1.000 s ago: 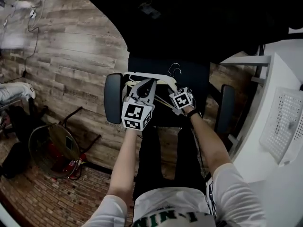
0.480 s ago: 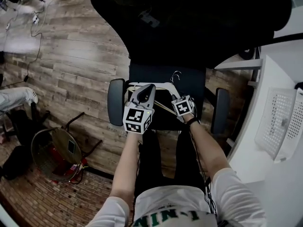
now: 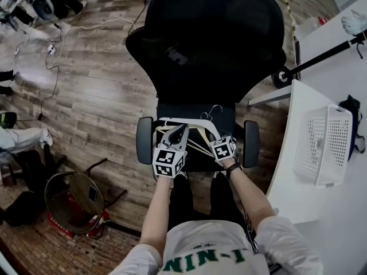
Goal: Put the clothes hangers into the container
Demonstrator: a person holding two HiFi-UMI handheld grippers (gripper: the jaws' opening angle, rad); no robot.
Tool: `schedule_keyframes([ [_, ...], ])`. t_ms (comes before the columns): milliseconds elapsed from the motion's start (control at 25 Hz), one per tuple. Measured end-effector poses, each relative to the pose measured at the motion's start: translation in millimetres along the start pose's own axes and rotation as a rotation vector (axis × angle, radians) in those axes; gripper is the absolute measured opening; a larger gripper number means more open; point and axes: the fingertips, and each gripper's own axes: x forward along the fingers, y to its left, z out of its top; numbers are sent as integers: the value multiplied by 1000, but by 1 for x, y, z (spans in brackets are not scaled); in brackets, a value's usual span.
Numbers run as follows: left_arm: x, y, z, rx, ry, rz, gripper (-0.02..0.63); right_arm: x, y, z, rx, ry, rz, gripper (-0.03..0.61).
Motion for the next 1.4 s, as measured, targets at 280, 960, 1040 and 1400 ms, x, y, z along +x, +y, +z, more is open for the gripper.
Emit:
schedule_keyframes([
  [280,-37,-40,49,23,-19,8,12,-105,-11,40,-59,-98,-37,137],
  [960,-55,-167,155,138,-121,-121,12,-319,-102,67,-192,-284,-168,137],
  [1040,-48,-191,173,166,-138,-149,12,-347,-128,69,-214,-295,-211,138],
  [1400,-33,-265,249,258,-191,-275,12,-458,-220,75,-189,-316,-430,138],
])
